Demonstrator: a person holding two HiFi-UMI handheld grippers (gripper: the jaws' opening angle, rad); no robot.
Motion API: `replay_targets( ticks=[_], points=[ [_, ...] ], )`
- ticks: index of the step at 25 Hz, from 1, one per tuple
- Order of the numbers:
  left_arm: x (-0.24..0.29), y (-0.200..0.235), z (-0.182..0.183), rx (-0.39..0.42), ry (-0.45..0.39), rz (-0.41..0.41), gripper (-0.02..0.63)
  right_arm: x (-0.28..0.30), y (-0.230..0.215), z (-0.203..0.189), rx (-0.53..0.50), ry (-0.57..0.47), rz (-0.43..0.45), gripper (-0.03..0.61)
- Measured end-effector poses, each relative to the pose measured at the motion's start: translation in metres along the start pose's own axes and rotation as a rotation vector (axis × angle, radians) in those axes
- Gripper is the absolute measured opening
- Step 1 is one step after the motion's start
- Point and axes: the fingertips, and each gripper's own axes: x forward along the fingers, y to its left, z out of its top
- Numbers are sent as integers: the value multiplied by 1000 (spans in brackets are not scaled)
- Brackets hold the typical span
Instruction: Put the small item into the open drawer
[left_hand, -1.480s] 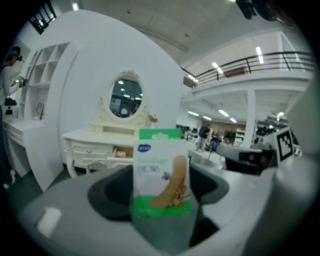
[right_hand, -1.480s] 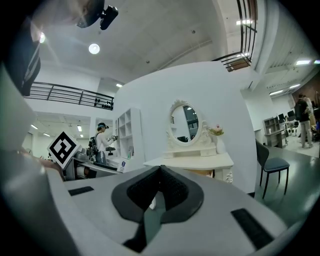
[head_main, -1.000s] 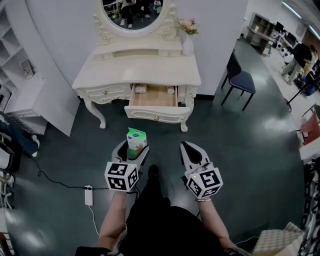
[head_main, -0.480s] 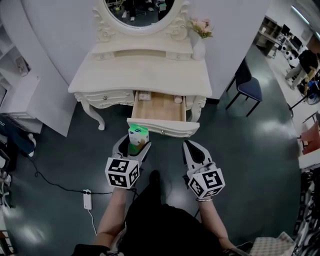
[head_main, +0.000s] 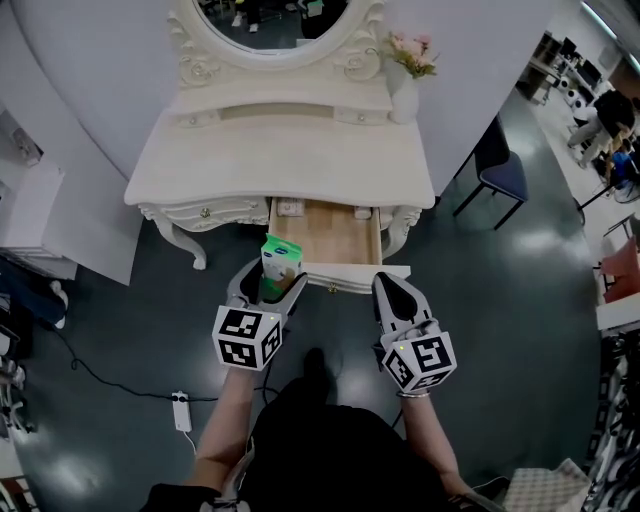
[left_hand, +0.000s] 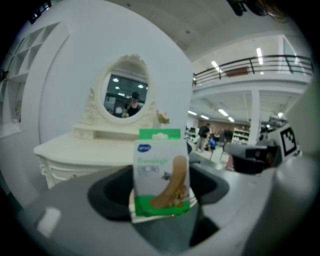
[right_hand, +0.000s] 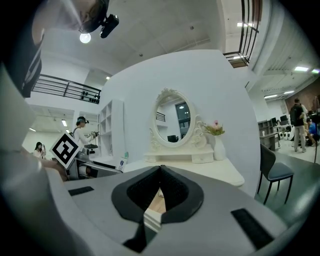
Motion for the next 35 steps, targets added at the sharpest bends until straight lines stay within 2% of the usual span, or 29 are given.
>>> replay_targets(
  ticks=[4,8,15,27,35],
  points=[
    [17,13,14,1,-12,-28,350,16,-11,6,-3,-5,-34,-3],
    [32,22,27,39,-19,-48,350,26,-22,15,-10,-20,-69,-3],
    [52,28,34,64,-11,-80,350,30,-39,20,-17,-19,-117,-3],
    [100,34,37,118,40,-108,350,50,-80,32,-16,-37,-160,-3],
    [138,25,29,175,108,-174,350,64,-109,33,-2,-33,-183,-3]
  ],
)
